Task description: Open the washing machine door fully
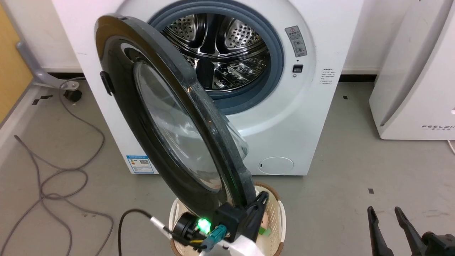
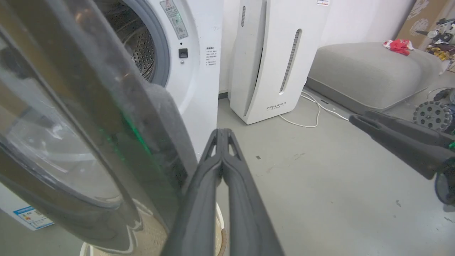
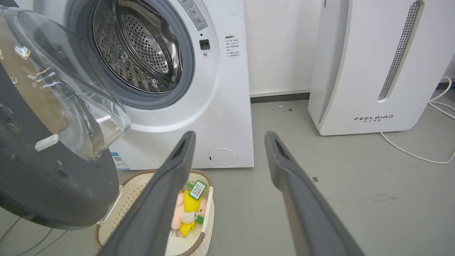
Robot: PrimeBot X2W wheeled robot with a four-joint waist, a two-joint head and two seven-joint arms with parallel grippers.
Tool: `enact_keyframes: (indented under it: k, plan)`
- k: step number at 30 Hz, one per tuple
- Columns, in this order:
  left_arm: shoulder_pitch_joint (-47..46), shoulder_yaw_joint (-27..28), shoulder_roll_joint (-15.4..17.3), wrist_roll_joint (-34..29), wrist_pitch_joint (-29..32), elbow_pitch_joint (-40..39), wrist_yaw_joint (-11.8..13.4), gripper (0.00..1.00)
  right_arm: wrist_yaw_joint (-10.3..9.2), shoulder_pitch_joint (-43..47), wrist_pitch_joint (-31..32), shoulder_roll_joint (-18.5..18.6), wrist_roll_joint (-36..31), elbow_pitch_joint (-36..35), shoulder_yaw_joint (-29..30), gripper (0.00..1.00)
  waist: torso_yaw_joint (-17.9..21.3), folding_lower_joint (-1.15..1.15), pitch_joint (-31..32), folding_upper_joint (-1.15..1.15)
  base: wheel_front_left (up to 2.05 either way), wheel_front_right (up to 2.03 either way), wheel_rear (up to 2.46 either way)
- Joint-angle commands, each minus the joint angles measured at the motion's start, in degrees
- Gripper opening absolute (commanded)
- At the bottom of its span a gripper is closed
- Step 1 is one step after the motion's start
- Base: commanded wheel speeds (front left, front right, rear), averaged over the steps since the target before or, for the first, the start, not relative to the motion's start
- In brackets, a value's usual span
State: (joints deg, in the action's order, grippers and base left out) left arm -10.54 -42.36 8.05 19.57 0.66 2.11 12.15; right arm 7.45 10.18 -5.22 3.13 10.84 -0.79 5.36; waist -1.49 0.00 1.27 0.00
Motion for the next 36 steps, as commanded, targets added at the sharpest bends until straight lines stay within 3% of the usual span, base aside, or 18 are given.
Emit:
enact_keyframes:
  k: [1, 14, 20, 36]
  plan:
    - [-1.4, -0.2, -0.4, 0.3, -0.6, 0.7, -0.5, 0.00, 0.03, 0.5, -0.2, -0.2, 0.4, 0.1, 0.0, 1.00, 0.2, 0.00, 0.0, 0.00, 0.00, 0.00, 0.00]
    - [-7.3, -0.1, -3.9, 2.6, -4.5, 8.8, -1.6, 0.00, 0.03, 0.6, 0.4, -0.2, 1.3, 0.6, 0.1, 1.00, 0.2, 0.00, -0.3, 0.00, 0.00, 0.00, 0.00]
    - [-7.5, -0.2, -4.4, 3.9, -5.2, 11.1, -1.0, 0.00, 0.03, 0.8, 0.7, -0.2, 1.5, 0.8, 0.0, 1.00, -0.1, 0.00, -0.2, 0.00, 0.00, 0.00, 0.00]
    - [2.6, 1.8, 0.4, 4.5, -5.0, -0.3, 5.9, 0.00, 0.03, 1.7, 0.4, -0.2, 2.0, 1.8, 0.6, 1.00, -3.3, 0.00, 0.0, 0.00, 0.00, 0.00, 0.00]
